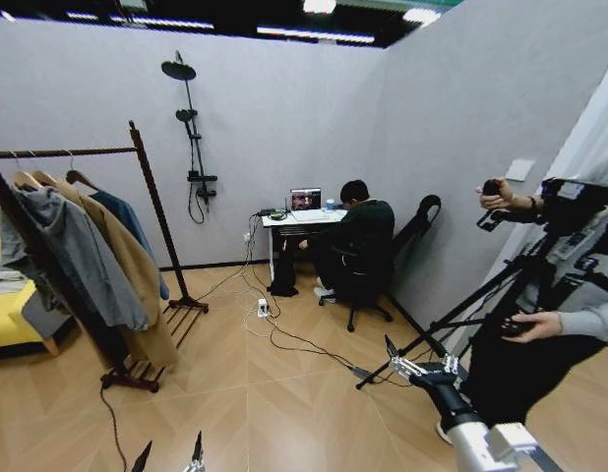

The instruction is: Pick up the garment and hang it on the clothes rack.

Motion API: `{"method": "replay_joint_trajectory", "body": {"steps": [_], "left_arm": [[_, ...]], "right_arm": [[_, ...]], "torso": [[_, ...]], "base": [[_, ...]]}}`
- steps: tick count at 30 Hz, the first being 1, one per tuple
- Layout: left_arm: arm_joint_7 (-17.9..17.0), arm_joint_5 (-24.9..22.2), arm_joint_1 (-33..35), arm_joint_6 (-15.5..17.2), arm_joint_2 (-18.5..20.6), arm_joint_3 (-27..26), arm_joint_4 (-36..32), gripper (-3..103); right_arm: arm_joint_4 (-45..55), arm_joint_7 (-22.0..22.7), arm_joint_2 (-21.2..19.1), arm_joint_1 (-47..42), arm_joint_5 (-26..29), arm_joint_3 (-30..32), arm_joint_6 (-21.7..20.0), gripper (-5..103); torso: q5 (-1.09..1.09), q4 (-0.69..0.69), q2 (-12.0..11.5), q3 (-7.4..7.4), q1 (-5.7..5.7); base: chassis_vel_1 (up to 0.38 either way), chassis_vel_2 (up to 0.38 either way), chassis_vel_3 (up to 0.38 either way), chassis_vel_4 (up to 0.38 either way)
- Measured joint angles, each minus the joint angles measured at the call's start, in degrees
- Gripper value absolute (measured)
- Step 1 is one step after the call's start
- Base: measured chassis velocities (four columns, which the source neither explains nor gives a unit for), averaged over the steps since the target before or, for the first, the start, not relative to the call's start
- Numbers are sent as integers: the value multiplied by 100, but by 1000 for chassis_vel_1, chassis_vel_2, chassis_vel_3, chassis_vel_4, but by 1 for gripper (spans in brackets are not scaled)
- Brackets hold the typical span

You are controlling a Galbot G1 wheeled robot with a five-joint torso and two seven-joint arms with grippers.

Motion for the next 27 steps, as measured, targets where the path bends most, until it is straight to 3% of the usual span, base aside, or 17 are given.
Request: {"method": "replay_joint_trajectory", "body": {"steps": [27], "left_arm": [[0,0,0,0,0,0,0,100]], "right_arm": [[0,0,0,0,0,0,0,100]], "torso": [[0,0,0,0,0]], "base": [[0,0,0,0]]}}
